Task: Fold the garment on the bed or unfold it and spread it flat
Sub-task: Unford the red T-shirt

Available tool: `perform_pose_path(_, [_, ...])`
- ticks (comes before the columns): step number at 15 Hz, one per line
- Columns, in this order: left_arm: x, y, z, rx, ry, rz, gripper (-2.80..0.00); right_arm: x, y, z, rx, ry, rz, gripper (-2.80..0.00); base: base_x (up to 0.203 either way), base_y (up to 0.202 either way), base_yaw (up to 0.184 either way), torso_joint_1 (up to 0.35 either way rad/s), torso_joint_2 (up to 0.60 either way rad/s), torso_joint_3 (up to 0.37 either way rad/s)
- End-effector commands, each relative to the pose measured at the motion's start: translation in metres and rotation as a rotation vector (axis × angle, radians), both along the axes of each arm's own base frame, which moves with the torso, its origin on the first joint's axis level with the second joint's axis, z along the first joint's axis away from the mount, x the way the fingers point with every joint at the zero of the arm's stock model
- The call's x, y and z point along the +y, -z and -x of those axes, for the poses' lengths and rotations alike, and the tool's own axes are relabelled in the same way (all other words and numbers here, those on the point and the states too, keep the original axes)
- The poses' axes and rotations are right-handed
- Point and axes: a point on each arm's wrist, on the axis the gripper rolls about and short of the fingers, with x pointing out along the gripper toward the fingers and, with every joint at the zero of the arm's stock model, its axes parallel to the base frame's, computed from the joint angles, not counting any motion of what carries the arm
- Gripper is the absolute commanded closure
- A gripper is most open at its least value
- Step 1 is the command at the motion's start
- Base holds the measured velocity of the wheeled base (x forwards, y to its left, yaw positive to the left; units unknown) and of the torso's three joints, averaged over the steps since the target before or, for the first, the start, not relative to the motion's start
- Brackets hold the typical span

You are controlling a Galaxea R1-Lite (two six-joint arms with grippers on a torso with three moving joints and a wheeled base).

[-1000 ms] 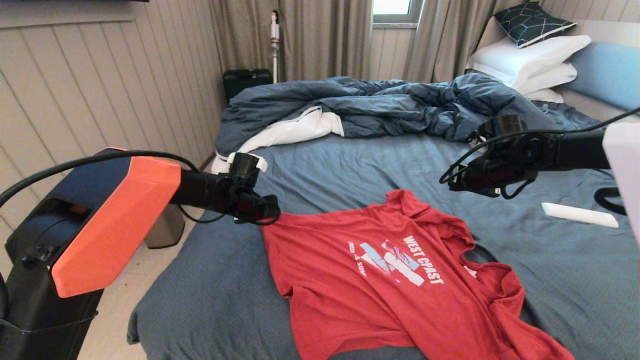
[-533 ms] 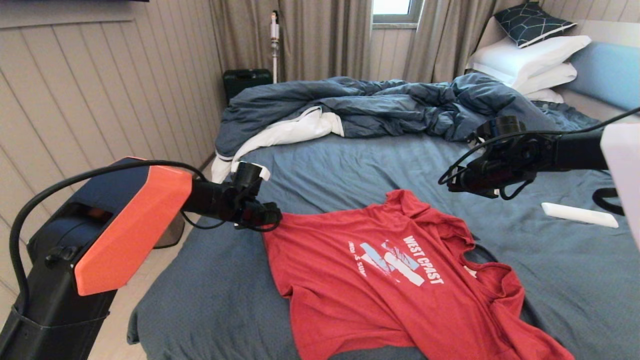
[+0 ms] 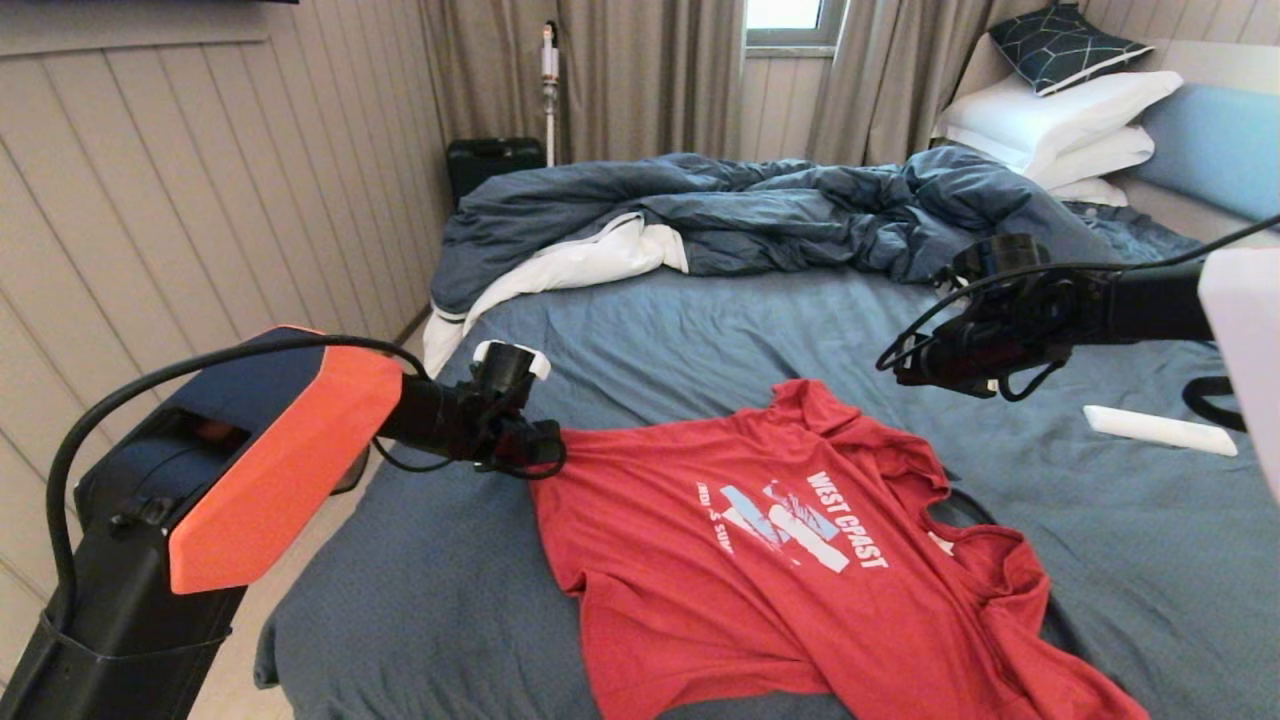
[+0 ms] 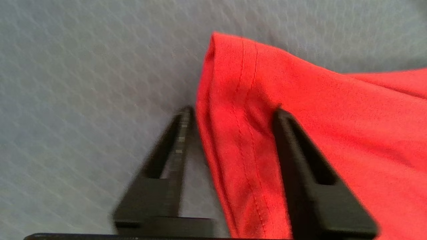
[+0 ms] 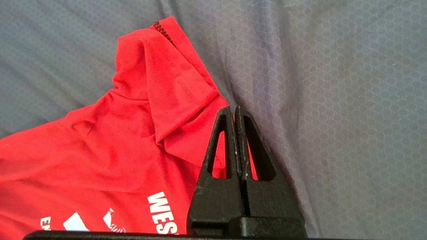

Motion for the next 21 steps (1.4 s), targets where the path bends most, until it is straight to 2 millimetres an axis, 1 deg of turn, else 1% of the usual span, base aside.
perform_pose_path(1, [-0.012, 0.007, 0.007, -0.034, 0.002, -0.036, 0.00, 0.000, 0.000, 0.000, 0.001, 0.001, -0.002, 0.00, 0.000, 0.000, 0.000, 0.000, 0.00, 0.000])
perform_pose_path(2, [-0.014, 0.010, 0.011, -0.048, 0.016, -0.055, 0.00, 0.000, 0.001, 0.000, 0.002, 0.001, -0.002, 0.00, 0.000, 0.000, 0.000, 0.000, 0.00, 0.000])
perform_pose_path(3, [-0.015, 0.009, 0.014, -0.079, 0.031, -0.063, 0.00, 0.000, 0.000, 0.000, 0.001, 0.001, -0.002, 0.00, 0.000, 0.000, 0.000, 0.000, 0.00, 0.000])
perform_pose_path(6, [-0.012, -0.007, 0.010, -0.129, 0.028, -0.061, 0.00, 0.000, -0.003, 0.001, -0.006, 0.001, -0.001, 0.00, 0.000, 0.000, 0.000, 0.000, 0.00, 0.000])
perform_pose_path(8, [-0.002, -0.025, -0.001, -0.190, -0.025, -0.065, 0.00, 0.000, -0.003, 0.002, -0.002, 0.000, -0.001, 0.00, 0.000, 0.000, 0.000, 0.000, 0.00, 0.000])
perform_pose_path(10, [0.017, -0.041, -0.013, -0.240, -0.078, -0.085, 0.00, 0.001, -0.001, 0.002, 0.002, -0.001, -0.001, 0.00, 0.000, 0.000, 0.000, 0.000, 0.00, 0.000])
perform_pose_path(11, [0.025, -0.046, -0.018, -0.258, -0.086, -0.095, 0.00, 0.001, -0.001, 0.002, 0.004, -0.002, -0.001, 0.00, 0.000, 0.000, 0.000, 0.000, 0.00, 0.000])
perform_pose_path(14, [0.030, -0.058, -0.031, -0.318, -0.080, -0.114, 0.00, 0.001, 0.001, 0.001, 0.008, -0.001, -0.001, 0.00, 0.000, 0.000, 0.000, 0.000, 0.00, 0.000])
perform_pose_path(16, [0.035, -0.057, -0.043, -0.329, -0.086, -0.128, 0.00, 0.001, 0.003, 0.001, 0.011, -0.002, -0.002, 0.00, 0.000, 0.000, 0.000, 0.000, 0.00, 0.000])
perform_pose_path(17, [0.041, -0.051, -0.049, -0.320, -0.080, -0.150, 0.00, 0.001, 0.002, 0.000, 0.010, -0.002, -0.002, 0.00, 0.000, 0.000, 0.000, 0.000, 0.00, 0.000])
perform_pose_path(19, [0.052, -0.047, -0.054, -0.328, -0.066, -0.181, 0.00, 0.001, 0.003, 0.000, 0.010, -0.001, -0.002, 0.00, 0.000, 0.000, 0.000, 0.000, 0.00, 0.000])
perform_pose_path(21, [0.056, -0.048, -0.057, -0.349, -0.062, -0.186, 0.00, 0.001, 0.002, 0.001, 0.010, 0.000, -0.001, 0.00, 0.000, 0.000, 0.000, 0.000, 0.00, 0.000])
